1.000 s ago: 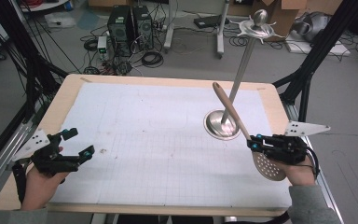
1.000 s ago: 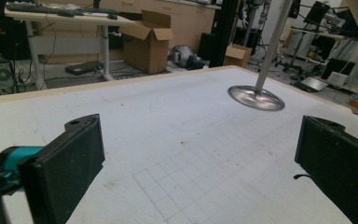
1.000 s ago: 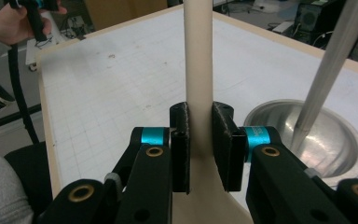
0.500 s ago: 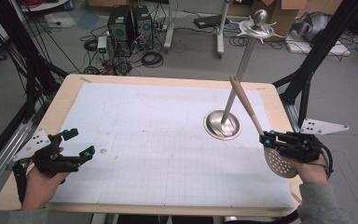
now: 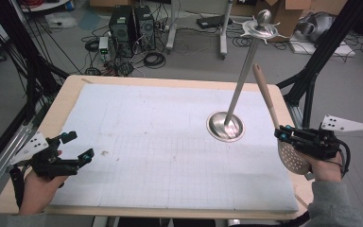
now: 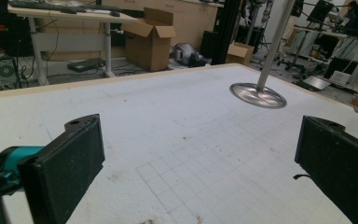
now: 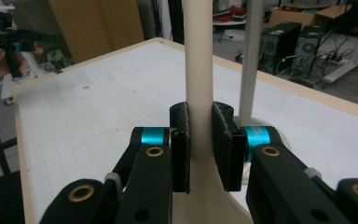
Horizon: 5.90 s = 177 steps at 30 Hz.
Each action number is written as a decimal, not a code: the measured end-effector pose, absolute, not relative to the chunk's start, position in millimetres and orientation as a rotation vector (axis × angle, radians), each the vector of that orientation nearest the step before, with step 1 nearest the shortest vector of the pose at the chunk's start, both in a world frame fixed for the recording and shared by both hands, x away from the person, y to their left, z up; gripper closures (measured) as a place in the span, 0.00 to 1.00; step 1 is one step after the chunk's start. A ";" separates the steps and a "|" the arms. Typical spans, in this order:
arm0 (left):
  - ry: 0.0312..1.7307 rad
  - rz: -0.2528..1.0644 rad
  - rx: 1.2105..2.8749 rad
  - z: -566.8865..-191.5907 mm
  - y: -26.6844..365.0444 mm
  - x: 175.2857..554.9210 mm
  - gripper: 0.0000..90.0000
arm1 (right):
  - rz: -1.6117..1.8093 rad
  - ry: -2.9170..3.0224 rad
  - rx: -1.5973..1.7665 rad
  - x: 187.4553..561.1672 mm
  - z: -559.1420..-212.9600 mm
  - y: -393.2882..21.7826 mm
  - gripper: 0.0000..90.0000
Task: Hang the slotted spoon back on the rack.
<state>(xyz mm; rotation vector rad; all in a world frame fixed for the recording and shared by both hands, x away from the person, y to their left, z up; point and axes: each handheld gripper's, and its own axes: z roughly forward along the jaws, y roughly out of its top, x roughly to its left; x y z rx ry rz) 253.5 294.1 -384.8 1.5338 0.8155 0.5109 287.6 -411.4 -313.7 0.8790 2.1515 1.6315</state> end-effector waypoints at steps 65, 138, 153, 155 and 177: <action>0.841 0.515 1.529 -385.9 304.8 245.8 0.02 | 1.742 1.923 1.002 300.5 -282.3 -439.1 0.87; 0.845 0.515 1.511 -384.4 311.9 240.2 0.02 | 1.656 2.034 1.048 333.1 -295.2 -384.3 0.87; 0.848 0.519 1.509 -384.3 313.7 238.2 0.02 | 1.596 2.043 1.075 343.4 -296.4 -368.2 0.87; 0.847 0.520 1.512 -384.2 314.0 237.8 0.02 | 1.589 2.044 1.076 344.9 -296.6 -366.2 0.87; 0.852 0.524 1.506 -384.3 316.9 235.1 0.02 | 1.510 2.029 1.132 357.9 -296.3 -346.7 0.87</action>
